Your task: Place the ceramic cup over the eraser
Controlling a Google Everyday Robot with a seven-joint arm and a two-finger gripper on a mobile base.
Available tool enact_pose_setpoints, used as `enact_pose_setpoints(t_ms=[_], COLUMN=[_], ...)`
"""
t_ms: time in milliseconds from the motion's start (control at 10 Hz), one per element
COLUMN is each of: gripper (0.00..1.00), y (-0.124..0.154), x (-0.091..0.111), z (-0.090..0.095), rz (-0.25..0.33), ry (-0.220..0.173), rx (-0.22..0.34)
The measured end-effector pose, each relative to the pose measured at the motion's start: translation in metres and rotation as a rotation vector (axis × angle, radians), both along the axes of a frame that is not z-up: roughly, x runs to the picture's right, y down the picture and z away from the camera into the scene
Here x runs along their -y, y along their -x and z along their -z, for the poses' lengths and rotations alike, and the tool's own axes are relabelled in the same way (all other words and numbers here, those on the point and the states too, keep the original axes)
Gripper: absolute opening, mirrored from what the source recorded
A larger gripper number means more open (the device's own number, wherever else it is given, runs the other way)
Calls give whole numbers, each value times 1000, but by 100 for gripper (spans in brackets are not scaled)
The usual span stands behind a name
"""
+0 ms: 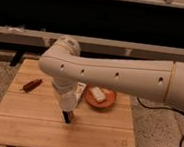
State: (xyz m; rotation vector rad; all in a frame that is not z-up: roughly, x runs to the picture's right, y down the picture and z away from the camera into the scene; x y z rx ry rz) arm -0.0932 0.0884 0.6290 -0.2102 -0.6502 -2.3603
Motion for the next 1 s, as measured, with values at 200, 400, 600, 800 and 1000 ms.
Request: enact_pose_setpoints(t_ms=[200,400,600,800,1000], gripper=[0,0,0,8,26], y=[-2,2,5,14,14], x=[-10,-21,-25,-30,-35], z=[-6,-13,-18,-28,-41], rz=[8,21,29,49,60], ry=[24,43,48,52,59], rx=[-13,-17,-23,-34,-55])
